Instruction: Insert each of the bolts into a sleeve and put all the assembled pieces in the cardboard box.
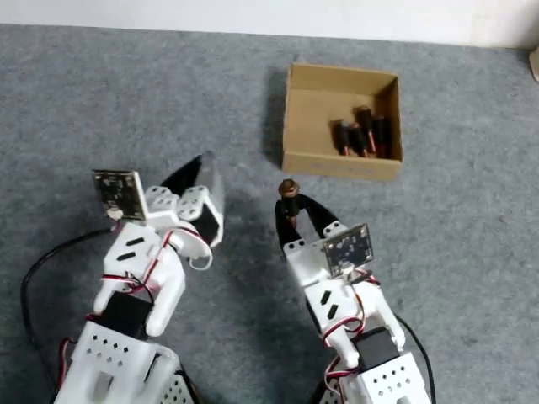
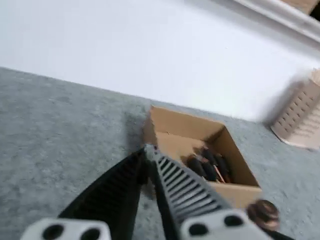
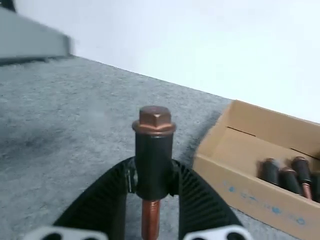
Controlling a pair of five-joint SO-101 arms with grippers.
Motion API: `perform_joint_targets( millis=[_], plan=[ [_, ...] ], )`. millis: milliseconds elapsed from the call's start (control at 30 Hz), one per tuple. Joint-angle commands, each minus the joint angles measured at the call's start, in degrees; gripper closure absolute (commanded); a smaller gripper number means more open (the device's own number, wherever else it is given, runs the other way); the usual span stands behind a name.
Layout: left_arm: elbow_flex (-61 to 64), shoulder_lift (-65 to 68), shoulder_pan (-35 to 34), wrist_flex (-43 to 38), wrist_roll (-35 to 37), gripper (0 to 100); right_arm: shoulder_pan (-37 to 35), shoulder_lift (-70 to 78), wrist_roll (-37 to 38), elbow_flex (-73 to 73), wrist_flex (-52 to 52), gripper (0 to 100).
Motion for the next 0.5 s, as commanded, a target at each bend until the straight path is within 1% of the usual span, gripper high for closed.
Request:
perform_joint_targets(
  millis=[0, 133, 267, 333, 400, 467],
  plan=[
    [0.40, 0.57, -3.74, -1.58, 0.53, 99, 3.65, -0.75, -0.97, 7.34, -0.31, 99.4],
    [3.82, 0.57, -4.35, -1.93, 0.18, 99, 5.14, -0.75, -0.97, 7.34, -0.31, 99.4],
    [8.31, 0.66, -5.05, -8.88, 0.00, 99, 9.01, -0.40, -0.79, 6.29, -0.31, 99.4],
    [10.15, 1.19, -5.85, -12.22, -2.37, 99, 11.56, -0.13, -0.88, 3.91, 0.04, 99.4],
    [10.24, 4.09, -5.76, -13.80, -5.71, 99, 13.49, -0.04, -0.88, 1.71, 0.04, 99.4],
    [8.31, 8.66, -5.76, -14.24, -6.86, 99, 14.20, 0.04, -0.79, -1.80, 0.84, 99.4]
  ],
)
